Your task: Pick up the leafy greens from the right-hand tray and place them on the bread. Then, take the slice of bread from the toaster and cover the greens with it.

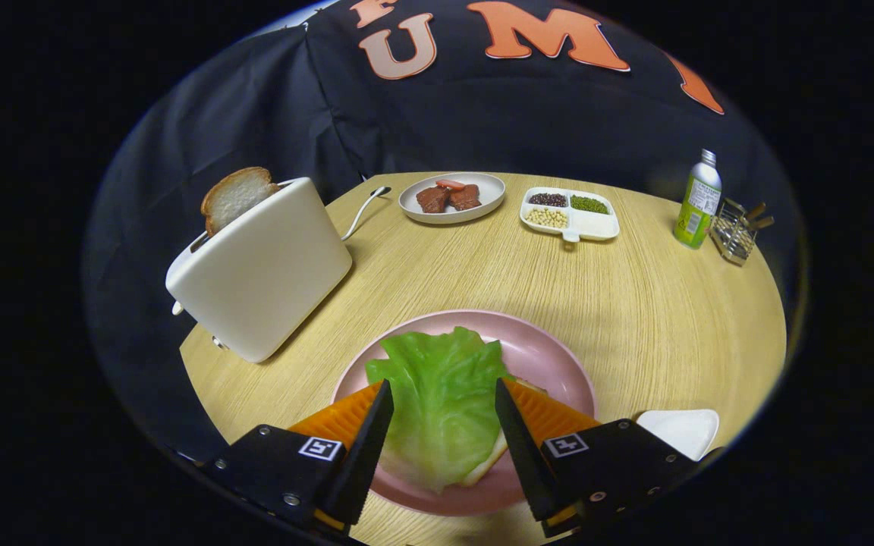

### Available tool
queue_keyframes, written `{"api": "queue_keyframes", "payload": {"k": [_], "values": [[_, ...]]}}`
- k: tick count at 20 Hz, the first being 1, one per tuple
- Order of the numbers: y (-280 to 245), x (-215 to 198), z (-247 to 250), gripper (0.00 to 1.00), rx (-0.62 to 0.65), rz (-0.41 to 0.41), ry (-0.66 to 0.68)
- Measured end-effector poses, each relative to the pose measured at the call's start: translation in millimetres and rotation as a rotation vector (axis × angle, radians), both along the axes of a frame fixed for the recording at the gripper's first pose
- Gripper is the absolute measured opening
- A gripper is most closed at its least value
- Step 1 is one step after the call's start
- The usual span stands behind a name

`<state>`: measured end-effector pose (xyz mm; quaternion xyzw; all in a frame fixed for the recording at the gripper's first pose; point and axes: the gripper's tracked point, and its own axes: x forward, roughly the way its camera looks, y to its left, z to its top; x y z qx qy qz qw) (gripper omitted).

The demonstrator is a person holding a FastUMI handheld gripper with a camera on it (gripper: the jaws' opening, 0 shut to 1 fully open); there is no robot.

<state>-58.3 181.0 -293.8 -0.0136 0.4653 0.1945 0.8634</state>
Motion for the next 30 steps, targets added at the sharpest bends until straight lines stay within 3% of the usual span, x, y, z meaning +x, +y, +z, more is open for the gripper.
{"api": "queue_keyframes", "payload": {"k": [5,16,20,25,30], "values": [[19,20,33,0.87,0.039,-0.022,-0.009],[136,40,123,0.95,0.197,0.111,0.018],[178,49,148,0.95,0.240,0.126,0.046],[217,61,149,0.95,0.231,0.139,0.090],[236,75,136,0.94,0.224,0.095,0.181]]}}
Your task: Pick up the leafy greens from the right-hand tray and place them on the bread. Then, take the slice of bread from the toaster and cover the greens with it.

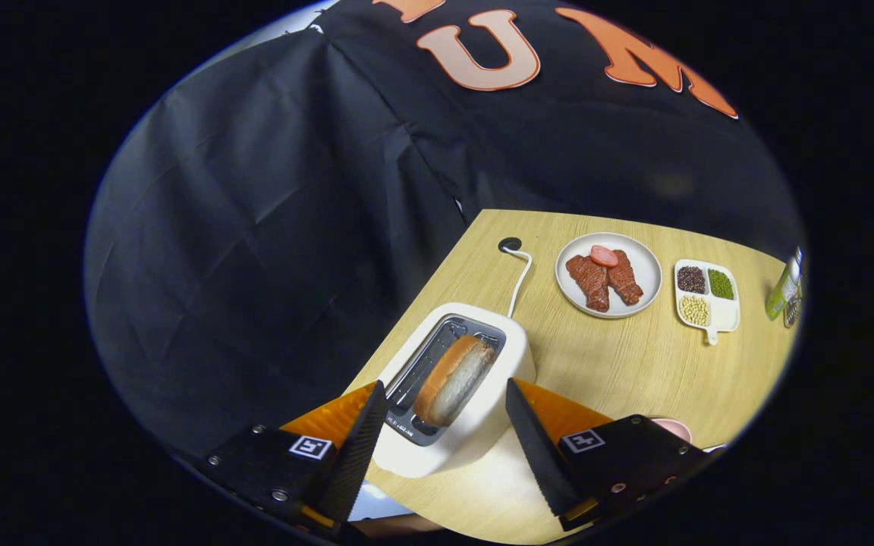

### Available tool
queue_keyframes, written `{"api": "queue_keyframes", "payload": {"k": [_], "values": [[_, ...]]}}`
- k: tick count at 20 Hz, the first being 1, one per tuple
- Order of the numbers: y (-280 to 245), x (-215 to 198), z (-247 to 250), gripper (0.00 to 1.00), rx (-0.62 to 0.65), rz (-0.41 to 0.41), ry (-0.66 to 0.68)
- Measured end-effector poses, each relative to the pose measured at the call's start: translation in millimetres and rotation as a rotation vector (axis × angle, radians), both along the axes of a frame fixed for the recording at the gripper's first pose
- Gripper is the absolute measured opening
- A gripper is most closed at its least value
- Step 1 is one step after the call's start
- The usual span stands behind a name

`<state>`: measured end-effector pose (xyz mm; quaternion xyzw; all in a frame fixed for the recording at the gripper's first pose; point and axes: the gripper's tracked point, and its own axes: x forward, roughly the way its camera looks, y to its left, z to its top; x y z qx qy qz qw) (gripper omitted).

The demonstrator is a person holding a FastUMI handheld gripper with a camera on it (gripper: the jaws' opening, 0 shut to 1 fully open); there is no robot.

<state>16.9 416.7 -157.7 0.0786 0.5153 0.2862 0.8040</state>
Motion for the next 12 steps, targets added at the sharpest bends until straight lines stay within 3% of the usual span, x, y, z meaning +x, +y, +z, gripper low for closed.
{"api": "queue_keyframes", "payload": {"k": [6,12], "values": [[16,6,-24,0.86,-0.020,-0.041,0.116],[21,6,-48,0.60,-0.083,-0.020,0.172]]}}
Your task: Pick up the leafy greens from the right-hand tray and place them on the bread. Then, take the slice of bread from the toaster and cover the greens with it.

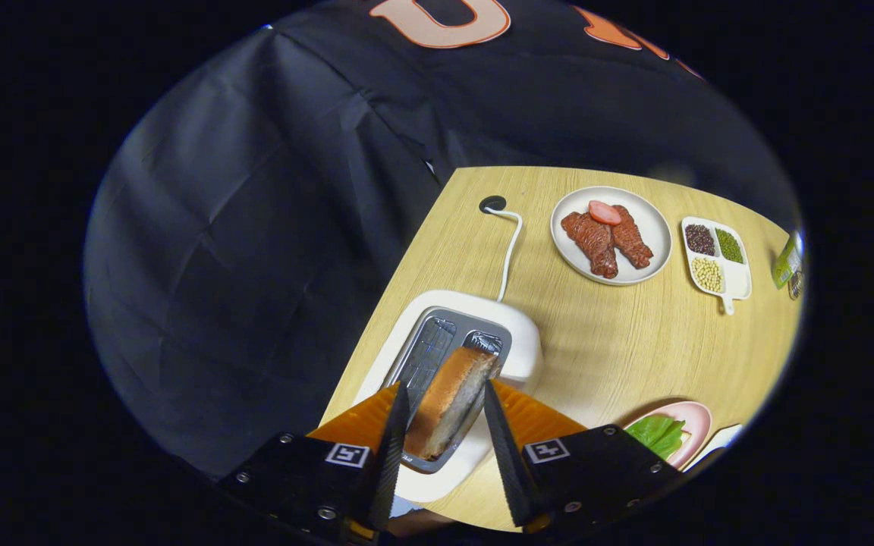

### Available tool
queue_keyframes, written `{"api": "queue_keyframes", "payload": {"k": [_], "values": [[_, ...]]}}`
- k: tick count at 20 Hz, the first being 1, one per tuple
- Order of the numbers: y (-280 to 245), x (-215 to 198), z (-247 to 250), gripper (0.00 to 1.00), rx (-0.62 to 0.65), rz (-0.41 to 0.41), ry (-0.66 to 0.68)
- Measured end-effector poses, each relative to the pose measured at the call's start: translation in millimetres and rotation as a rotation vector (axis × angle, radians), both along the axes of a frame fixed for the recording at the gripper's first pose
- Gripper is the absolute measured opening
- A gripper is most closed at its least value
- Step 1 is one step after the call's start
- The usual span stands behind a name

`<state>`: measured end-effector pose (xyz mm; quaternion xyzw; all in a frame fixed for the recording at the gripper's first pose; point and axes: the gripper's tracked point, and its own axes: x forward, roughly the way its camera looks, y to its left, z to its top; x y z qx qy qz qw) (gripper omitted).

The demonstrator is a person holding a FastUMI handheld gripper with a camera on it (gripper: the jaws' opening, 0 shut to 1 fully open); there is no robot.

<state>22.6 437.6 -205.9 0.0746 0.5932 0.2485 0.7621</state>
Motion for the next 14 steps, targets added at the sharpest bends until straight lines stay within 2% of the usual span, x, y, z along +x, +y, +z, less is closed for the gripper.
{"api": "queue_keyframes", "payload": {"k": [6,7,9,14], "values": [[-6,-1,-2,0.33,-0.006,0.016,-0.008],[-8,-2,-1,0.24,-0.007,0.017,-0.020],[-14,-6,3,0.17,0.001,0.021,-0.036],[-20,-8,29,0.14,0.085,-0.010,-0.057]]}}
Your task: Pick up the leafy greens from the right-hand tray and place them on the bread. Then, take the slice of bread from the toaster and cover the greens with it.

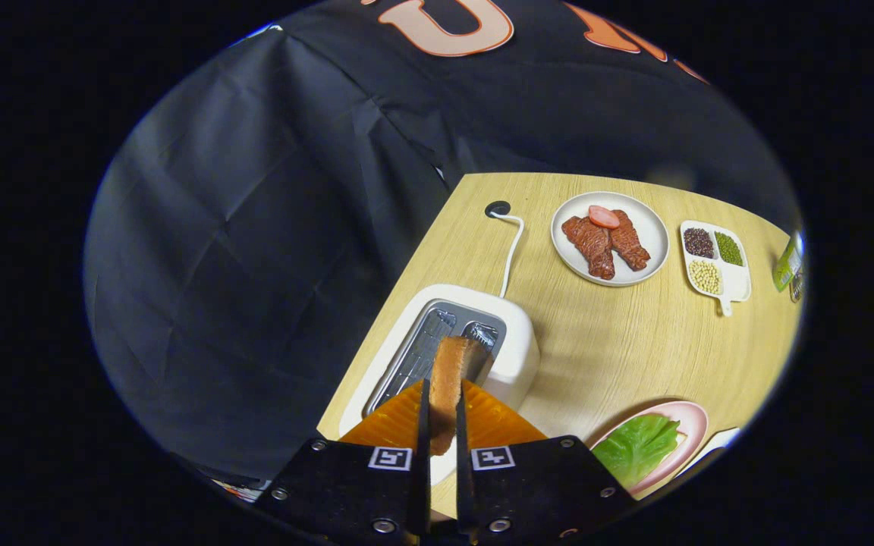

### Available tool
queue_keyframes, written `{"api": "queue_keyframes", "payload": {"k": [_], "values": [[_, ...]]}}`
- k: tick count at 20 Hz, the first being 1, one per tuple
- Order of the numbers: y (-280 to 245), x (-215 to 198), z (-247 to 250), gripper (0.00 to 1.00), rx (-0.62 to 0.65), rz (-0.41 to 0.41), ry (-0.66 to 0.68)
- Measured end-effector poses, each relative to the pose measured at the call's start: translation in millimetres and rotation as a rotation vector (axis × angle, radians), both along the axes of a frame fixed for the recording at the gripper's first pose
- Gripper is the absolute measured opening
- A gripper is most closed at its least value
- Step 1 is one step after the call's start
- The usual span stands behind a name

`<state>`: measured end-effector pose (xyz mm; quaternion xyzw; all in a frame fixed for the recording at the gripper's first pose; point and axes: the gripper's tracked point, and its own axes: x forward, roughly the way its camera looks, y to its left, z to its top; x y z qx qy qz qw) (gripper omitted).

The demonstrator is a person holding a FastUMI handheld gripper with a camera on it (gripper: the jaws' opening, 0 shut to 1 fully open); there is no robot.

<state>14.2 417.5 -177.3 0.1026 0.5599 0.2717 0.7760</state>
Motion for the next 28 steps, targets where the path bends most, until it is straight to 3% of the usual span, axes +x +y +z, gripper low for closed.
{"api": "queue_keyframes", "payload": {"k": [12,28], "values": [[-51,-4,65,0.14,0.221,-0.097,-0.099],[-171,-38,14,0.14,0.228,-0.260,-0.039]]}}
